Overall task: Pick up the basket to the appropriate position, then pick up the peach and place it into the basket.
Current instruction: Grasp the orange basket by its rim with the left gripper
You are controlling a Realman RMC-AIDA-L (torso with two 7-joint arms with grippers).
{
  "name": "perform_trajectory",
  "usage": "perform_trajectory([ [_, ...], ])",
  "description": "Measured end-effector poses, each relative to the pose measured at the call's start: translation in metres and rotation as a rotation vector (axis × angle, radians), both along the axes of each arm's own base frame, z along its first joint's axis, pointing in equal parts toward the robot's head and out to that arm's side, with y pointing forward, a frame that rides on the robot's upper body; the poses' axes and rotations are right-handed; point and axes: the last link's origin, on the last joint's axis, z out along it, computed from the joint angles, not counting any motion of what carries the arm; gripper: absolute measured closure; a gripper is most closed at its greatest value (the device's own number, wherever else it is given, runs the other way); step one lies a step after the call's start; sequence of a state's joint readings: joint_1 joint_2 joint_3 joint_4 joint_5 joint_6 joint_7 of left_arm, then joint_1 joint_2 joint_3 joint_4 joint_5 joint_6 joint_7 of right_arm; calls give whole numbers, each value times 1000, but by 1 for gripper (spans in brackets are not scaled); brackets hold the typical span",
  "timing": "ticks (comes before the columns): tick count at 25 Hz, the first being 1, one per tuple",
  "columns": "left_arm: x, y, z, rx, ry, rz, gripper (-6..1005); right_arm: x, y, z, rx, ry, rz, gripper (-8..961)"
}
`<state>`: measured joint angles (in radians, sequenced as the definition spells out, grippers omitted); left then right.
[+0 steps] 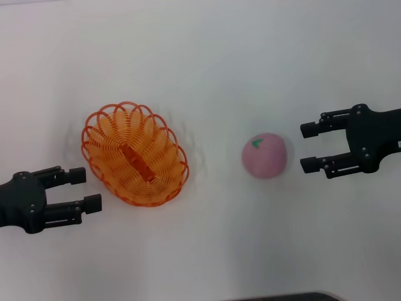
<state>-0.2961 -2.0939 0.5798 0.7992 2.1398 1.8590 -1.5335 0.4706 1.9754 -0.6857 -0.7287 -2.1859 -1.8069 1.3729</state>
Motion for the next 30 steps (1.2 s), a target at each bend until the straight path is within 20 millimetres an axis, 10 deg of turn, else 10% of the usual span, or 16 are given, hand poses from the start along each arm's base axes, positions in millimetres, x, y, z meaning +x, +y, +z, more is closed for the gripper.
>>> perform_trajectory([
  [17, 4, 3, 3, -10, -12, -3, 159, 0, 0, -1, -3, -1, -1, 192],
  [30, 68, 66, 68, -60, 86, 15, 159, -2, 2, -1, 1, -4, 5, 194],
])
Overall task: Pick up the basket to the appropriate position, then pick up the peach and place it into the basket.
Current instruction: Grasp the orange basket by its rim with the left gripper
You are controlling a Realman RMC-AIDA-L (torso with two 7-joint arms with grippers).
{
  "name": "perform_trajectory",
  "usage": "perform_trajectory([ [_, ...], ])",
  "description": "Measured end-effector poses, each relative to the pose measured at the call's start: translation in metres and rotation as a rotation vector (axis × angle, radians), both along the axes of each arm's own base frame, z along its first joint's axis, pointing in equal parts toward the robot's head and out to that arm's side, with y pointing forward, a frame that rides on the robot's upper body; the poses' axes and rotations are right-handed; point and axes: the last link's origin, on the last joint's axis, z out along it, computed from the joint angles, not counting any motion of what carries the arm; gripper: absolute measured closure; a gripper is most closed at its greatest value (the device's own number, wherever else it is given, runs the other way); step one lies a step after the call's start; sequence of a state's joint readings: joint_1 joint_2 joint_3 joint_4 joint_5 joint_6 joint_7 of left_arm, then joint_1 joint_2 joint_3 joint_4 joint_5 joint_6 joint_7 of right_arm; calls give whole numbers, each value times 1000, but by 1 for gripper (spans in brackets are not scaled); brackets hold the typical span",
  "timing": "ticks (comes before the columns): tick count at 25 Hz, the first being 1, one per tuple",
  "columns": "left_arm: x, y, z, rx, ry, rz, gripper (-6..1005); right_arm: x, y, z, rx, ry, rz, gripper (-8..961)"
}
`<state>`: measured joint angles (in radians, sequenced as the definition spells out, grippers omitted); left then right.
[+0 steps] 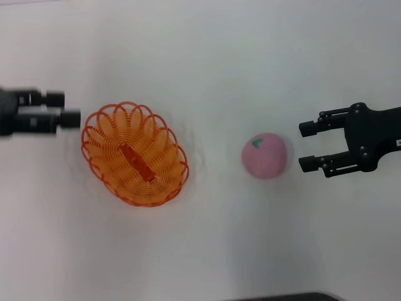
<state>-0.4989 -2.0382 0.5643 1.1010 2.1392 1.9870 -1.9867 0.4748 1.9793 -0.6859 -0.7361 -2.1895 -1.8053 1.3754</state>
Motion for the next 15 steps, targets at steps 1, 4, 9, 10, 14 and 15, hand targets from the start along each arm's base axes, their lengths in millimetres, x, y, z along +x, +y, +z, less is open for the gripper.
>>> perform_trajectory([
  [1, 7, 8, 4, -1, 17, 8, 159, 0, 0, 0, 0, 0, 1, 195],
  [4, 17, 33, 13, 15, 80, 94, 159, -1, 0, 0, -1, 1, 2, 195],
  [9, 30, 67, 18, 41, 219, 209, 160, -1, 1, 0, 1, 2, 5, 196],
  [10, 33, 71, 16, 37, 248, 212, 160, -1, 1, 0, 1, 2, 6, 196],
  [14, 40, 87, 2, 35, 448, 232, 160, -3, 3, 0, 4, 2, 14, 197],
  [15, 41, 91, -3, 36, 509, 229, 160, -4, 3, 0, 5, 1, 18, 197],
])
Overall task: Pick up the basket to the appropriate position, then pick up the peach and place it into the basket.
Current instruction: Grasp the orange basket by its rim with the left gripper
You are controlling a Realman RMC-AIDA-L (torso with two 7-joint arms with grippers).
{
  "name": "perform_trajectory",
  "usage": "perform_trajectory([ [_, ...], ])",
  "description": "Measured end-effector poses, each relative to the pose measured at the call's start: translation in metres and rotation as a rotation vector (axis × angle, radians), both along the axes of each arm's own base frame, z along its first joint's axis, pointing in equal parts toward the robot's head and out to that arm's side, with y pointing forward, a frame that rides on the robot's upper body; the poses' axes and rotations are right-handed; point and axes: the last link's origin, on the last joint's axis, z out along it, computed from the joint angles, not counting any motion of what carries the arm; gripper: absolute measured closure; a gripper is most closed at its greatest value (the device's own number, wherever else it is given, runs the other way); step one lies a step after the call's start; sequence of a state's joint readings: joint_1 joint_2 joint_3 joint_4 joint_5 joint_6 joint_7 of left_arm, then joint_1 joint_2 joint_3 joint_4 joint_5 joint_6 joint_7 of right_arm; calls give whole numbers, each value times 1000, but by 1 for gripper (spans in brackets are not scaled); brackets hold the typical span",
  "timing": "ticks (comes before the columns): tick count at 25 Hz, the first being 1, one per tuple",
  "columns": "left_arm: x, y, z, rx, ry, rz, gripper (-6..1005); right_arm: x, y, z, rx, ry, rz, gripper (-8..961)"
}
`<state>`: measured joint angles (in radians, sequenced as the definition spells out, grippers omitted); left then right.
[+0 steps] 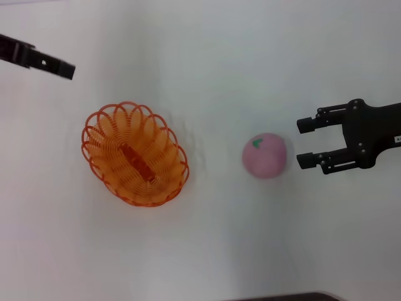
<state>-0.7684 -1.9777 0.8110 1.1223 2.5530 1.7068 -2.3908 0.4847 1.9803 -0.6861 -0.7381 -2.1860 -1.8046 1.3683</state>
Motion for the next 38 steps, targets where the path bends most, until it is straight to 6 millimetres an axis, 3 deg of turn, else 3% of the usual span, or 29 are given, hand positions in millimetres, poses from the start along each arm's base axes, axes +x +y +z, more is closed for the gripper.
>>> perform_trajectory([
  [9, 16, 8, -52, -51, 266, -50, 159, -3, 5, -6, 9, -8, 9, 199],
  [21, 4, 9, -92, -116, 291, -44, 159, -3, 8, -14, 23, -23, 0, 201],
  [29, -2, 6, -113, -156, 310, -56, 160, -3, 9, -16, 25, -27, 1, 202],
  [36, 0, 5, -119, -167, 321, -69, 160, -3, 10, -19, 33, -32, -4, 204],
  [38, 0, 6, -118, -158, 315, -65, 228, -2, 10, -19, 34, -36, -7, 204],
])
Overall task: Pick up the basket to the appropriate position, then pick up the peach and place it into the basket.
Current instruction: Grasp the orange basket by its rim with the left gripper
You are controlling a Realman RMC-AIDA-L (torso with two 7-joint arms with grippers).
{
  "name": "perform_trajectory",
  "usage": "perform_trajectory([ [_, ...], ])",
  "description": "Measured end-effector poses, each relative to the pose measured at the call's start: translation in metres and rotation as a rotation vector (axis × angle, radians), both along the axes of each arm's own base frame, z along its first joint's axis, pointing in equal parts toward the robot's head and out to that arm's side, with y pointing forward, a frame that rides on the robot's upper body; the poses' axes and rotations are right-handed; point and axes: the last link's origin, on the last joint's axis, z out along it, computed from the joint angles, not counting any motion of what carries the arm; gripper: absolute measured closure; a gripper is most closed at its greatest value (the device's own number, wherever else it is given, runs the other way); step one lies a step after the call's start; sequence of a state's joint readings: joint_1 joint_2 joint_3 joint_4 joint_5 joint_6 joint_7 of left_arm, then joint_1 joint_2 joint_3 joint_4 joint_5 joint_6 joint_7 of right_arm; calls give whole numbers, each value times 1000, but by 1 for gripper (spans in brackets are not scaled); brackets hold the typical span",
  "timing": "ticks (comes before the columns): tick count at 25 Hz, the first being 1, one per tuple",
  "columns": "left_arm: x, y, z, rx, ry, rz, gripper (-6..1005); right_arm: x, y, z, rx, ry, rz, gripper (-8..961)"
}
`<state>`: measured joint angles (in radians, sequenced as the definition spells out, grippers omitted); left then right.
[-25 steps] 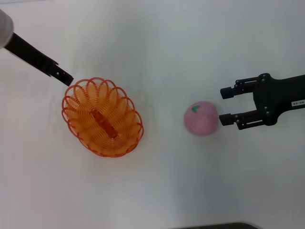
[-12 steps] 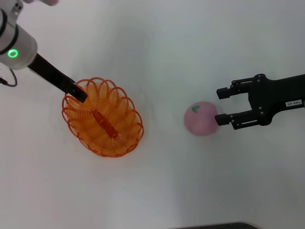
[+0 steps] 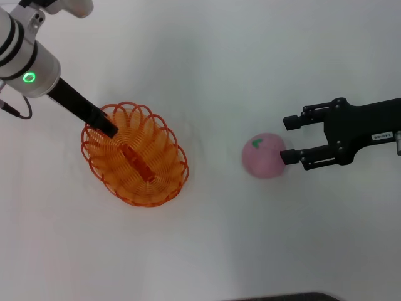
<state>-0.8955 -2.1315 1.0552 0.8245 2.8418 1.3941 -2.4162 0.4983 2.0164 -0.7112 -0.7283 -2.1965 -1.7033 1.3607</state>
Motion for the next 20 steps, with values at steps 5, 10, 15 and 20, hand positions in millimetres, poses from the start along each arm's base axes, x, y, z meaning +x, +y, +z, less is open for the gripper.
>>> perform_trajectory([
  [5, 1, 1, 0, 6, -10, -5, 410, 2, -1, -3, -6, -14, -4, 205],
  [10, 2, 0, -2, -1, -9, -9, 590, 3, 0, -3, 0, -22, -9, 206],
  [15, 3, 0, -3, -1, -12, -11, 696, 4, -1, -4, 0, -22, -12, 207],
  [20, 3, 0, -1, 6, -23, -4, 802, 4, -2, -5, -4, -18, -13, 208],
])
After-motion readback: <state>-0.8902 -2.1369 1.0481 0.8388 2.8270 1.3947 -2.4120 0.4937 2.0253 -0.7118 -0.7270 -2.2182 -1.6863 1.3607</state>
